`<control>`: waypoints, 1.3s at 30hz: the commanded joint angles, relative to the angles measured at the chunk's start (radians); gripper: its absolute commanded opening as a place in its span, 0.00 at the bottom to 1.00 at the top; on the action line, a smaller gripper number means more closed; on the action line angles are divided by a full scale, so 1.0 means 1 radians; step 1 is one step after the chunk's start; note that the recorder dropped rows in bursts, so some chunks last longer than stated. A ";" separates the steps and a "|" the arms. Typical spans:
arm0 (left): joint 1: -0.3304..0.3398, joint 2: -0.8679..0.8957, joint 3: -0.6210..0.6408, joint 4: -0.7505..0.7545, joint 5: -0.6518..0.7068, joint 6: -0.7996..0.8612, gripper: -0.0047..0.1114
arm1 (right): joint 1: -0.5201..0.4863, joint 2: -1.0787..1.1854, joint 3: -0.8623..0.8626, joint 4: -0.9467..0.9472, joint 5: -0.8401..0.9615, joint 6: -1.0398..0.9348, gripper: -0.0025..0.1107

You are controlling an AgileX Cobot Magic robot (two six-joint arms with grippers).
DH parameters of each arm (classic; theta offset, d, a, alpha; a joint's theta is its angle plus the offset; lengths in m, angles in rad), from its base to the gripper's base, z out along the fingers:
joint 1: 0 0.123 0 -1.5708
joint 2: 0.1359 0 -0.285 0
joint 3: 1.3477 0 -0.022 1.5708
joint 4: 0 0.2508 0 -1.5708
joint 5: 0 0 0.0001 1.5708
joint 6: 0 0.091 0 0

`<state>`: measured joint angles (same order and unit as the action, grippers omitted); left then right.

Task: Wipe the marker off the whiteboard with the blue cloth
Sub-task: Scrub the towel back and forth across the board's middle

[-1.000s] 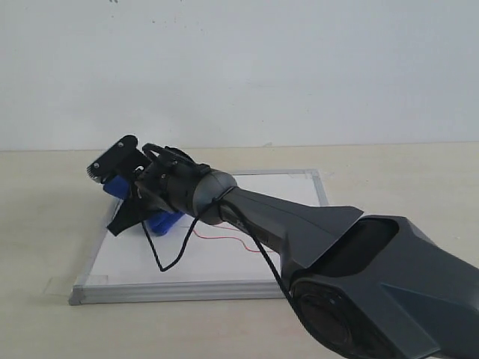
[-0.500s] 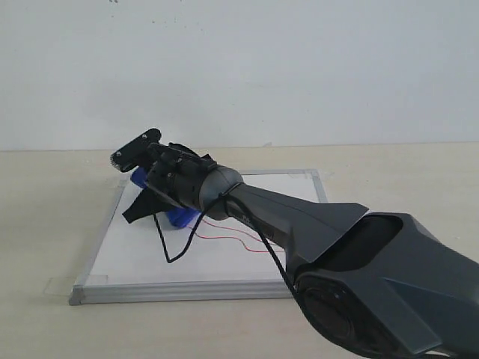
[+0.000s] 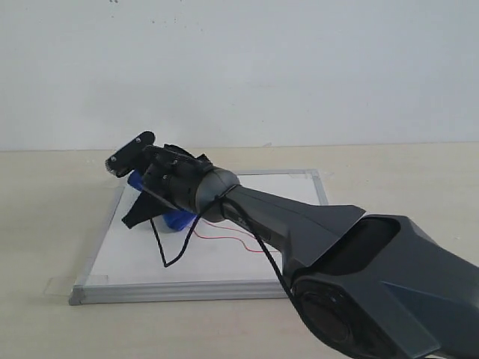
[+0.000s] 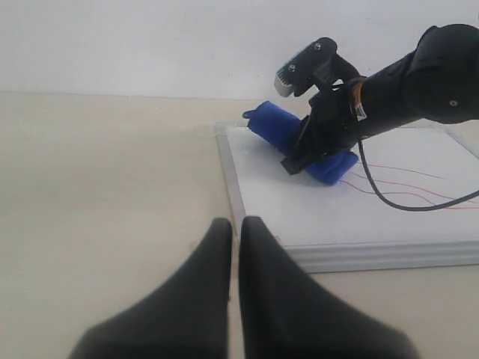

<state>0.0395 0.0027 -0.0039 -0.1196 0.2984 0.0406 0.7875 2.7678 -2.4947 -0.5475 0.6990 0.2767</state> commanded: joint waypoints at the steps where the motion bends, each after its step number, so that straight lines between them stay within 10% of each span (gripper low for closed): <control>1: 0.000 -0.003 0.004 0.005 0.001 0.005 0.07 | -0.011 0.012 0.016 -0.092 0.329 -0.084 0.02; 7: 0.000 -0.003 0.004 0.005 0.001 0.005 0.07 | -0.011 0.012 0.016 -0.109 0.436 -0.156 0.02; 20: 0.000 -0.003 0.004 0.005 0.001 0.005 0.07 | 0.005 0.012 0.016 0.167 -0.036 -0.174 0.02; 39: 0.000 -0.003 0.004 0.005 0.001 0.005 0.07 | -0.011 0.012 0.016 -0.090 0.522 -0.233 0.02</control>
<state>0.0395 0.0027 -0.0039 -0.1196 0.2984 0.0406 0.8021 2.7550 -2.4990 -0.6976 1.1058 0.0684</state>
